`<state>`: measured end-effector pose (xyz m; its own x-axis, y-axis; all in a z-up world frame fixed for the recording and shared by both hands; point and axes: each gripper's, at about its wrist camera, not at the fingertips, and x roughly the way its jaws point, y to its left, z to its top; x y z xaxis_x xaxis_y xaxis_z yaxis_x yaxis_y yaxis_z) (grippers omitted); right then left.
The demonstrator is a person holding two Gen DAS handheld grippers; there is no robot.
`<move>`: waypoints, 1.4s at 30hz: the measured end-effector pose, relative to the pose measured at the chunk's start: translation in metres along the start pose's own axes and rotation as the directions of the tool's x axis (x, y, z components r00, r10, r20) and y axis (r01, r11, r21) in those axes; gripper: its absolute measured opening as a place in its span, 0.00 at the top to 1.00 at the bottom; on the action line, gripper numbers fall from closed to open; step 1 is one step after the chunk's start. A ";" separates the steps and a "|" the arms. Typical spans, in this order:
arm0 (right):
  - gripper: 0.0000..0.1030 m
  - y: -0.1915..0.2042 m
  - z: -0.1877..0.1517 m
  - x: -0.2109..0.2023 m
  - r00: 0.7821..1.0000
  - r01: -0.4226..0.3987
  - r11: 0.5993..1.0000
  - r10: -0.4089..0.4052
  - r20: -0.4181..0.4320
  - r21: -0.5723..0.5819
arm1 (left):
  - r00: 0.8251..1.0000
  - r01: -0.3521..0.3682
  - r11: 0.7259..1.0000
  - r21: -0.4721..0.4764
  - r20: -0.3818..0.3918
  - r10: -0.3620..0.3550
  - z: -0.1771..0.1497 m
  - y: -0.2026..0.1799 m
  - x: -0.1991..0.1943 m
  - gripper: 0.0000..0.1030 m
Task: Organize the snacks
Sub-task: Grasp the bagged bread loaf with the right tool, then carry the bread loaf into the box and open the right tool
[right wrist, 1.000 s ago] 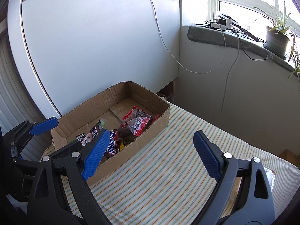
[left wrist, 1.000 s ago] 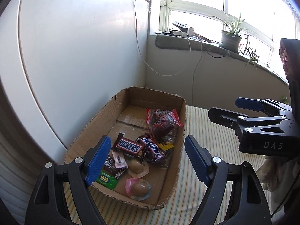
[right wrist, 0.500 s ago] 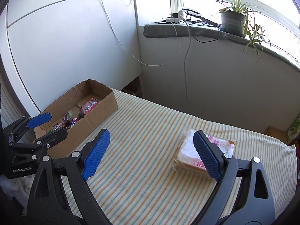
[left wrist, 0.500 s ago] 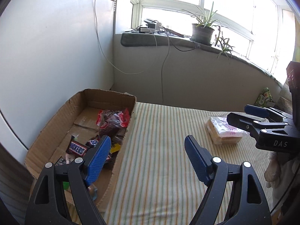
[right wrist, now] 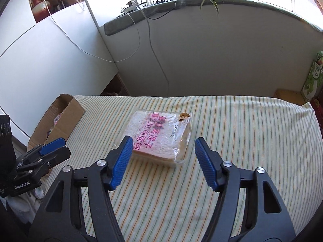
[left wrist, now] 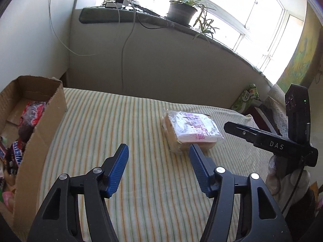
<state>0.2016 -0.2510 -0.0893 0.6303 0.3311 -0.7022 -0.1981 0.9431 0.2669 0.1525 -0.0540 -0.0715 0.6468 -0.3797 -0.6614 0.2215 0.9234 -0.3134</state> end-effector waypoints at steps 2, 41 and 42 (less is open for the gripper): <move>0.37 -0.011 0.000 0.010 0.999 -0.036 0.999 0.037 -0.030 0.028 | 0.999 0.034 0.999 -0.014 -0.029 -0.034 0.002 -0.002 0.012 0.43; 0.54 0.011 0.011 0.043 0.986 -0.127 0.991 0.129 -0.106 0.027 | 0.996 0.020 0.999 0.050 -0.085 -0.016 0.013 -0.024 0.042 0.64; 0.54 0.016 0.012 0.040 0.986 -0.131 0.991 0.132 -0.101 0.019 | 0.997 0.016 0.999 0.051 -0.074 -0.012 0.014 -0.022 0.036 0.64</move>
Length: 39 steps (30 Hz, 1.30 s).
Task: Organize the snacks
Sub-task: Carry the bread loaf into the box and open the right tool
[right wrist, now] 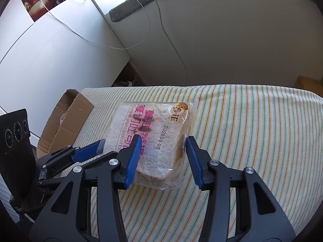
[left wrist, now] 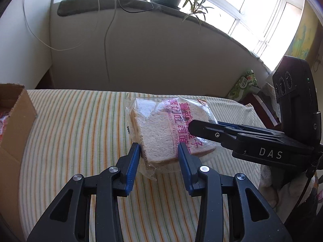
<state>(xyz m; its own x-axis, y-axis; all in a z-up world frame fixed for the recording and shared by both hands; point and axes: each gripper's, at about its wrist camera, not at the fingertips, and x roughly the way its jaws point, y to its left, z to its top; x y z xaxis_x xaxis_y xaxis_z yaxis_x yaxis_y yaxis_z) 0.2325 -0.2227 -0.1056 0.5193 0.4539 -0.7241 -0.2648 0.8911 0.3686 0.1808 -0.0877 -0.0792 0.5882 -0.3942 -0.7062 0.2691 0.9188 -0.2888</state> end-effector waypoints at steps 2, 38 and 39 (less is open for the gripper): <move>0.54 0.011 0.001 -0.004 1.000 -0.007 1.000 0.007 0.009 -0.016 | 1.000 -0.004 1.000 -0.005 0.020 0.004 0.000 0.005 -0.012 0.64; 0.54 0.245 -0.008 0.051 0.982 -0.191 0.919 0.176 -0.075 -0.344 | 0.940 -0.232 0.943 -0.239 0.194 0.281 -0.063 0.143 -0.159 0.64; 0.54 0.253 -0.009 0.056 0.980 -0.200 0.913 0.182 -0.083 -0.355 | 0.937 -0.240 0.938 -0.250 0.193 0.291 -0.066 0.149 -0.163 0.64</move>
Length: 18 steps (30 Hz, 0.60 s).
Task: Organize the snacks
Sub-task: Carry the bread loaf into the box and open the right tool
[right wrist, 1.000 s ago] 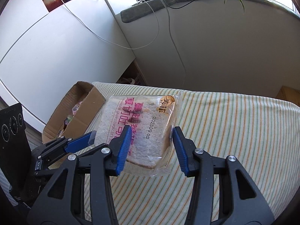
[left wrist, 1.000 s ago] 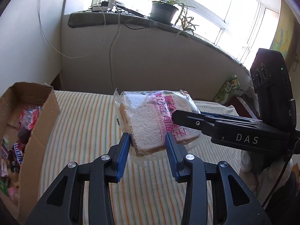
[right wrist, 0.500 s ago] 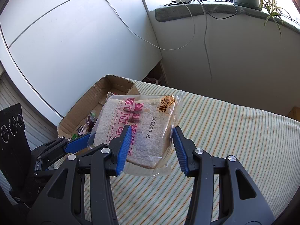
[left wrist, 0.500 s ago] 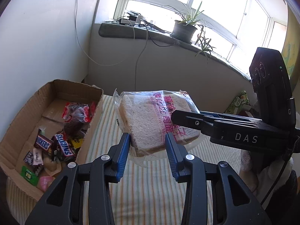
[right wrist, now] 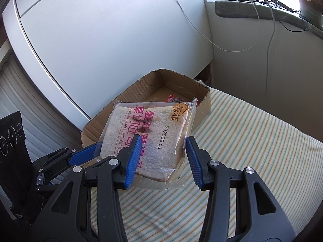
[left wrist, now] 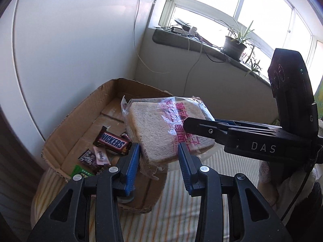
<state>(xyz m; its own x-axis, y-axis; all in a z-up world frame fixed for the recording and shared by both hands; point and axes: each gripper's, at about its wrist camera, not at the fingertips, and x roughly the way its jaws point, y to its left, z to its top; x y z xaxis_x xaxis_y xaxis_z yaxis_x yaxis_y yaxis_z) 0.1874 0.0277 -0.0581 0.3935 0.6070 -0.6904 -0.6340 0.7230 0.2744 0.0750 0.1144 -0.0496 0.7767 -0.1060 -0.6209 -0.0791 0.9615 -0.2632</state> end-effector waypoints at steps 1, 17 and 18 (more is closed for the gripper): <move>0.54 0.006 0.002 0.006 1.000 -0.008 1.000 0.008 -0.005 -0.013 | 1.000 -0.011 1.000 -0.009 0.002 0.011 -0.001 0.006 -0.002 0.64; 0.49 0.044 0.017 0.044 1.000 0.005 0.996 -0.005 0.001 -0.088 | 0.992 -0.117 0.992 -0.044 0.035 0.118 -0.003 0.044 -0.018 0.64; 0.48 0.044 0.016 0.043 1.000 0.007 0.996 -0.007 0.002 -0.088 | 0.992 -0.120 0.992 -0.041 0.037 0.121 -0.004 0.043 -0.019 0.64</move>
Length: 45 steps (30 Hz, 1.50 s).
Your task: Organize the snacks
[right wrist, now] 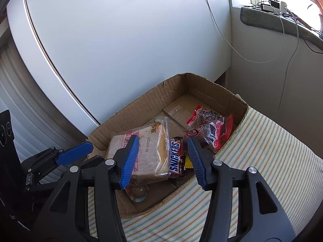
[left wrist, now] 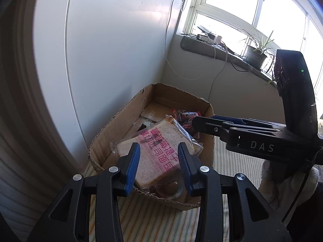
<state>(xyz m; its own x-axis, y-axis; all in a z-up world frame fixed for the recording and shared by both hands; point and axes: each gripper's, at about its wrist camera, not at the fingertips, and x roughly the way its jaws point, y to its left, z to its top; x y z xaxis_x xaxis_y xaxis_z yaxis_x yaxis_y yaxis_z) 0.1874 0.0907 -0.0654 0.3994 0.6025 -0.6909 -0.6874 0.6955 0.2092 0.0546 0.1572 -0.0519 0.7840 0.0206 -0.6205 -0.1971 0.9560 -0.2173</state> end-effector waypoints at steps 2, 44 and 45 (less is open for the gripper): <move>0.47 -0.001 -0.001 -0.005 1.000 0.002 1.000 -0.002 0.002 -0.002 | 1.000 -0.010 1.000 0.009 0.007 0.010 -0.002 -0.003 -0.003 0.64; 0.10 -0.005 -0.096 -0.134 0.952 0.245 0.969 -0.244 0.187 0.021 | 0.977 -0.178 0.983 0.049 0.125 0.171 -0.035 -0.038 -0.085 0.19; 0.10 -0.005 -0.096 -0.135 0.951 0.246 0.969 -0.245 0.188 0.020 | 0.977 -0.180 0.982 0.049 0.125 0.173 -0.036 -0.039 -0.085 0.19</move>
<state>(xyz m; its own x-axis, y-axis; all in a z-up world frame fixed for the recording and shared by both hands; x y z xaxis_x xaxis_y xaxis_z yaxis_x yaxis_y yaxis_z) 0.0784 -0.0314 -0.0397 0.6624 0.4763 -0.5783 -0.5560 0.8299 0.0467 -0.0256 0.1080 -0.0174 0.8054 0.2223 -0.5494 -0.3064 0.9497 -0.0648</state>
